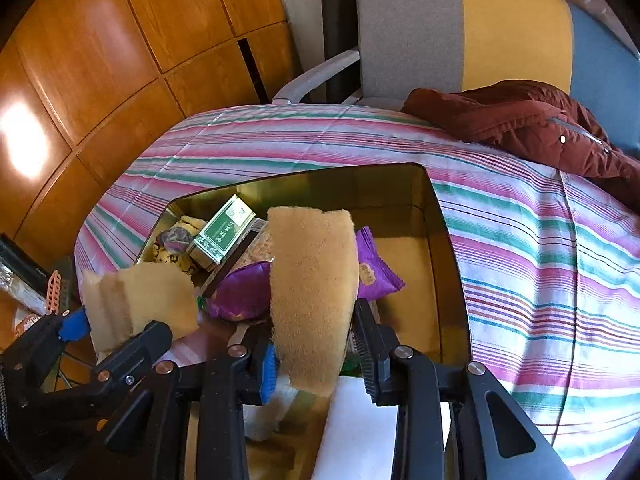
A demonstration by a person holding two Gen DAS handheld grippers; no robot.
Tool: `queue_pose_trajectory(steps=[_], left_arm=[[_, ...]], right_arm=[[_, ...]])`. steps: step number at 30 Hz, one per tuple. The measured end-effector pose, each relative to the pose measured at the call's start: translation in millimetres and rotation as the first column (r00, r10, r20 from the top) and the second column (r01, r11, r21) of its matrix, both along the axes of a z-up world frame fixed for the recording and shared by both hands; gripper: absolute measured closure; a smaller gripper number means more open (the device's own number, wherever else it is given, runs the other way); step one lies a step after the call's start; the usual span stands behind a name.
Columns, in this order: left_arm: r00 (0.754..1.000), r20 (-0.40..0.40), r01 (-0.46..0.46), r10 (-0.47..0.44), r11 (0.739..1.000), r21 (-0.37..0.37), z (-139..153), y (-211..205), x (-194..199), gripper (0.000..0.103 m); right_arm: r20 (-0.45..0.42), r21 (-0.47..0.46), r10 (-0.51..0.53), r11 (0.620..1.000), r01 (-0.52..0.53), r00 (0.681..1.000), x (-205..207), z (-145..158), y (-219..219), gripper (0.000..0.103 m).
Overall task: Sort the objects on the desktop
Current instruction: 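Lower both yellow sponges into the gold box and open both grippers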
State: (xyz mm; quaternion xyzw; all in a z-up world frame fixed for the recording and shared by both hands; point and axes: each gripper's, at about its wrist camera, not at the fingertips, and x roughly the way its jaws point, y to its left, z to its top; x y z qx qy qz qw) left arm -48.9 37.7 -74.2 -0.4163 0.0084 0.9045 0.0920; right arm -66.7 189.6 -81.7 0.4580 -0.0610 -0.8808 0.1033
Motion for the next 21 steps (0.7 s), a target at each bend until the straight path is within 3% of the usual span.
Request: queue_pose_trajectory(steps=[8,21], left_arm=[[1.000,0.004,0.016,-0.016,1.000,0.003,-3,5,1,0.033],[0.999,-0.044,0.024,-0.022,0.999,0.045,20,-3,15,0.033]], right_arm=[[0.001,-0.006,-0.013,1.000,0.013,1.000,9,-2,5,0.071],[-0.023,-0.006,0.011,1.000,-0.012,1.000,21,17,1,0.069]])
